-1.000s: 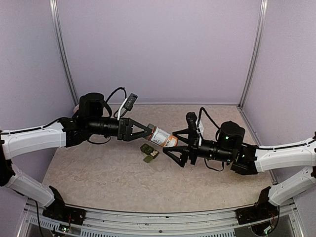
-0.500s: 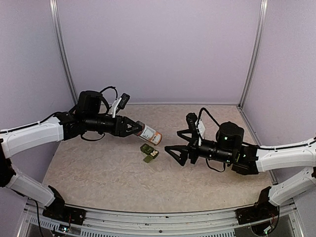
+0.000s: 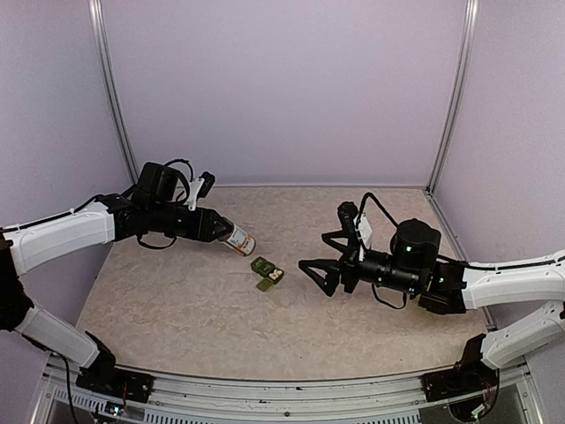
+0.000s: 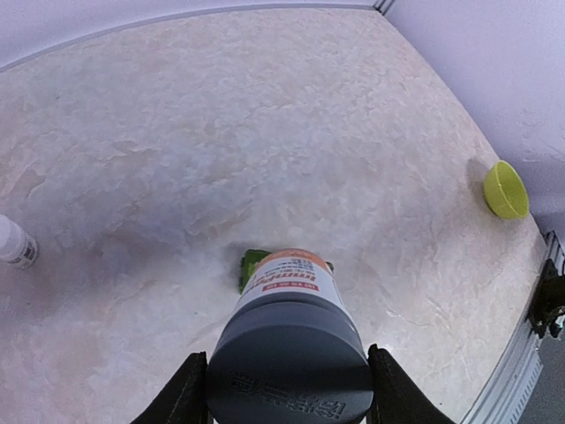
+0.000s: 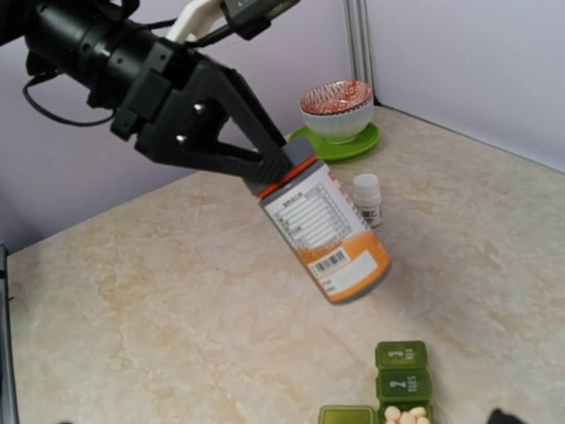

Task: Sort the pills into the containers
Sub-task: Place the pill bottle at the center of the board.

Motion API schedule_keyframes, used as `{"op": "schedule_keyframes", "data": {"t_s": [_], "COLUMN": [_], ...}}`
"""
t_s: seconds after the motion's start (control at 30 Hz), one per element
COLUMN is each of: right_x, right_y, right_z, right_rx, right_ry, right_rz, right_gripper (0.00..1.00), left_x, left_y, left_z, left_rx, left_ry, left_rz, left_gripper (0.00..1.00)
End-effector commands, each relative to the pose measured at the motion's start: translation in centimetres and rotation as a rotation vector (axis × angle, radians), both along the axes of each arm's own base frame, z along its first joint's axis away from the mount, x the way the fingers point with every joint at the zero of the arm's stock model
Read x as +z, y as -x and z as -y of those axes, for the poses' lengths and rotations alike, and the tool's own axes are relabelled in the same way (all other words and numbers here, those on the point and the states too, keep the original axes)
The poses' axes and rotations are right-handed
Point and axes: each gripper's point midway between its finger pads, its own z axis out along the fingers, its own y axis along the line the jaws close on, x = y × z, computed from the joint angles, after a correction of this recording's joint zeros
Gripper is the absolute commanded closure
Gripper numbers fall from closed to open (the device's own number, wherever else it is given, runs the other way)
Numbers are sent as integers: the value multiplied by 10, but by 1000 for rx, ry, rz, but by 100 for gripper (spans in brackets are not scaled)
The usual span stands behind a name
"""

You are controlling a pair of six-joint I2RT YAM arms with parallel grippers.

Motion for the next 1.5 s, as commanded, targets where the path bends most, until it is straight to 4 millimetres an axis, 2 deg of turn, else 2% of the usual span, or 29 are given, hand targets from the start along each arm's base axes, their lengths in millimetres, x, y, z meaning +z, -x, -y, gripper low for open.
{"op": "schedule_keyframes", "data": {"t_s": [0.0, 0.23, 0.73, 0.93, 1.1, 1.47], "right_x": [0, -3, -10, -12, -14, -16], "right_y": [-4, -4, -4, -4, -3, -2], "right_z": [7, 7, 7, 6, 8, 10], "right_rx": [-28, -32, -28, -25, -25, -30], "right_ry": [12, 19, 24, 25, 24, 27], "right_rz": [13, 13, 5, 5, 5, 7], "right_gripper": [0, 0, 0, 0, 0, 0], "left_x": [2, -13, -46, -56, -63, -72], "left_y": [-17, -23, -37, -48, -51, -52], "left_z": [-19, -42, -105, -122, -126, -130], "left_rx": [70, 138, 316, 358, 359, 367], "left_ry": [-84, -187, -449, -491, -476, -493], "left_rz": [35, 17, -7, -32, -65, -90], "left_gripper": [67, 67, 67, 68, 67, 45]}}
